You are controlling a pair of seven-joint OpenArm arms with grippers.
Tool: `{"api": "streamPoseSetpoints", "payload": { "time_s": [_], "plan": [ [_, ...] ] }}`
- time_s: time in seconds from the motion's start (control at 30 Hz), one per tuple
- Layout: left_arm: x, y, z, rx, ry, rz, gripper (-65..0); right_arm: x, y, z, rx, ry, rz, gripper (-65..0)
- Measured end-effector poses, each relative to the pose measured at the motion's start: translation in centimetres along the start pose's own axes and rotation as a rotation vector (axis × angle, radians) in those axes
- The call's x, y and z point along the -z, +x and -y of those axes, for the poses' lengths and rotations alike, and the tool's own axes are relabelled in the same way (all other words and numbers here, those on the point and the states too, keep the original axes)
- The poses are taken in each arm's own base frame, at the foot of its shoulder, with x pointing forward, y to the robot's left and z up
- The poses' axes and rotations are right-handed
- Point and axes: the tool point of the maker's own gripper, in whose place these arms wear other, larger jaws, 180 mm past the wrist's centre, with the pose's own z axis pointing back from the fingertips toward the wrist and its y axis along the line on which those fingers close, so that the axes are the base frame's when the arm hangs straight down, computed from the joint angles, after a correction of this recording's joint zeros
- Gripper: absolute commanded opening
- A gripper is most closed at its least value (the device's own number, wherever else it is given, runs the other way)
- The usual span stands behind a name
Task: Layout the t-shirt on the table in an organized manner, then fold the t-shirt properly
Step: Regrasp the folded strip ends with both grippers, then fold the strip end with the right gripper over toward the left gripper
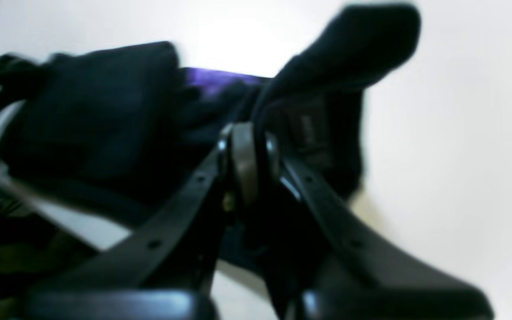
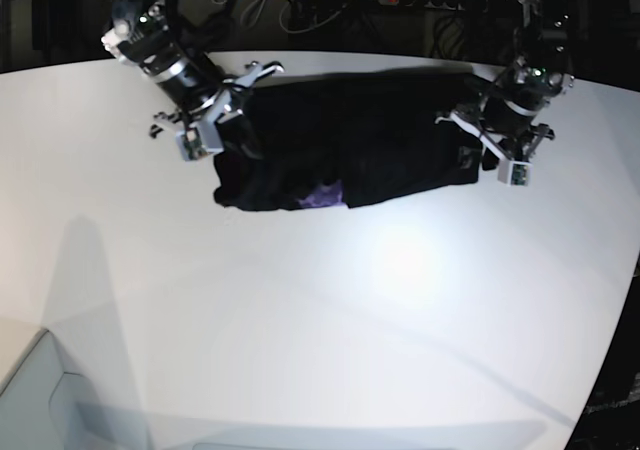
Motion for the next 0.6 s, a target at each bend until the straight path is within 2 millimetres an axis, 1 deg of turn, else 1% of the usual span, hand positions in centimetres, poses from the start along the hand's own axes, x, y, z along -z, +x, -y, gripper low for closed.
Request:
{"api": "streamPoseSetpoints", "payload": {
  "time_s": [0.17, 0.27, 0.47, 0.53, 0.6],
  "plan": [
    [0.0, 0.1, 0.0, 0.000, 0.000, 0.002, -39.5, 1.3, 1.0, -4.5, -0.020, 0.133, 0.023, -65.0],
    [0.0, 0.1, 0.0, 0.000, 0.000, 0.001, -39.5, 1.9, 2.0, -7.3, -0.040, 0.215, 0.049, -65.0],
    [0.0, 0.2, 0.0, 0.002, 0.000, 0.003, -39.5, 3.1, 5.4, -12.2, -0.117, 0.368, 0.130, -65.0],
    [0.0, 0.3, 0.0, 0.003, -0.001, 0.007, -39.5, 3.6, 5.5, -13.4, -0.122, 0.410, 0.133, -65.0],
    [-0.2, 1.0, 0.3, 0.013, -0.004, 0.014, -39.6, 4.5, 4.8, -13.8, -0.125, 0.433, 0.110, -65.0]
  ]
}}
